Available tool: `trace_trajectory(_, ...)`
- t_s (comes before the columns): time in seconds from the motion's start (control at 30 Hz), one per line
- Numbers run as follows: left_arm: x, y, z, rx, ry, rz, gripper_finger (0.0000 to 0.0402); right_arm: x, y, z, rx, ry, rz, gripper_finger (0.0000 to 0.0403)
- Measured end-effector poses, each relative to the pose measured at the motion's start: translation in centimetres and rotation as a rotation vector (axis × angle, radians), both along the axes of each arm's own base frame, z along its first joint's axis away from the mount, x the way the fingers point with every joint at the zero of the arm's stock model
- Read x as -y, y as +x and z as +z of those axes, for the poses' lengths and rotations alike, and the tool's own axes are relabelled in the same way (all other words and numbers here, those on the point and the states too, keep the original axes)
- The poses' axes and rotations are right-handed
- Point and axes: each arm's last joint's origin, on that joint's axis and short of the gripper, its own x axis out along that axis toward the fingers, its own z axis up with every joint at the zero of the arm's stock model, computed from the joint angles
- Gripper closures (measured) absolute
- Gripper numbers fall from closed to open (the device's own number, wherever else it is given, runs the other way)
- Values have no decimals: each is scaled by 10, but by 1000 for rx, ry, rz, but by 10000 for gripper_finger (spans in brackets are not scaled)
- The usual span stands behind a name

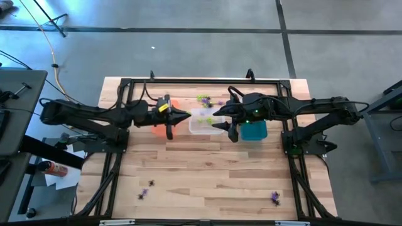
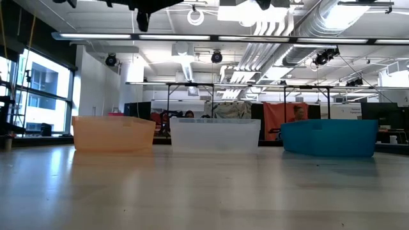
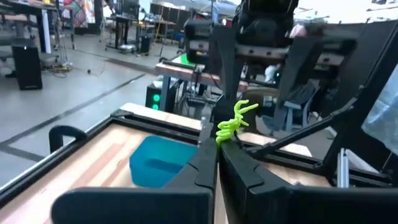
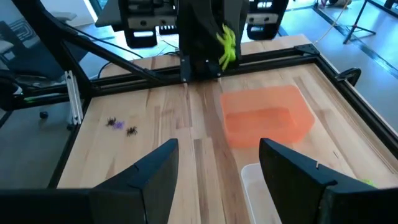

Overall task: Sort Halloween decoration
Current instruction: Put the green spider toy into the transparent bin

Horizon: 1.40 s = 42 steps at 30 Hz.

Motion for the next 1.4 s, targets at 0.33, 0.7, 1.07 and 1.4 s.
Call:
trace_trajectory(0.33, -27, 37, 5, -341, -60, 53, 401, 2, -13, 12, 40, -14, -36, 183)
trace_trajectory(0.7, -69, 117, -70, -792, -91, 71, 401, 5, -29, 22, 59, -49, -121, 183)
trace_trajectory(1.07, -76, 146, -144, -976, -149, 81, 401, 6, -30, 20, 52, -17, -171, 183)
trace_trajectory(1.4, -78, 146, -148, -997, -134, 118, 401, 6, -30, 20, 52, -14, -172, 183)
